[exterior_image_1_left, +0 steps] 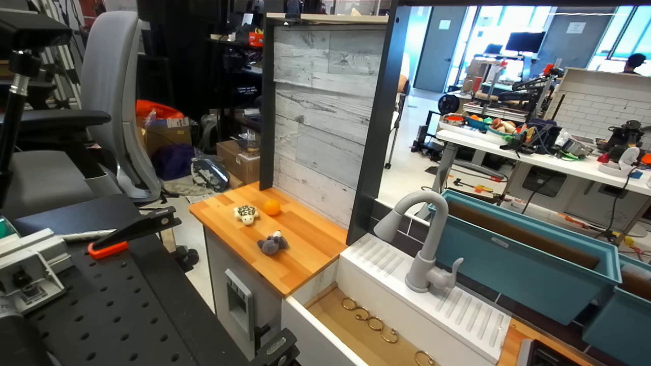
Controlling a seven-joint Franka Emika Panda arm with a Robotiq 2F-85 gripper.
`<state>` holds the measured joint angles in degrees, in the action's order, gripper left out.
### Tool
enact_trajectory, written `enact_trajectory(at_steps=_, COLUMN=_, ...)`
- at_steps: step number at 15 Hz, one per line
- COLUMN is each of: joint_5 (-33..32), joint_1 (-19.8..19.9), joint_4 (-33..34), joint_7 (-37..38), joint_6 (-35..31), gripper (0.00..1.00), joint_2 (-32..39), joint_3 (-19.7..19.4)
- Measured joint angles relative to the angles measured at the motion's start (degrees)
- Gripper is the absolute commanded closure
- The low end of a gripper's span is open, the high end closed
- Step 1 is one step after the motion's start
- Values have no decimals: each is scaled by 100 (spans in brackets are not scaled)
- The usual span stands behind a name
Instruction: Move the grey plush toy backwards.
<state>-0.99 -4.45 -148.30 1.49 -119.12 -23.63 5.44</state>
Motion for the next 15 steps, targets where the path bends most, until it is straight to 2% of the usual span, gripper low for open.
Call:
enact_trajectory(at_steps=8, joint_5=185, joint_1=-170, joint_4=1243, joint_7=13, joint_6=-1256, gripper=0, joint_2=2465, joint_3=91)
enact_trajectory(at_steps=15, joint_5=128, joint_1=-351, joint_4=2504, joint_7=274, joint_6=-1718, gripper=0, joint_2=4420, joint_3=154)
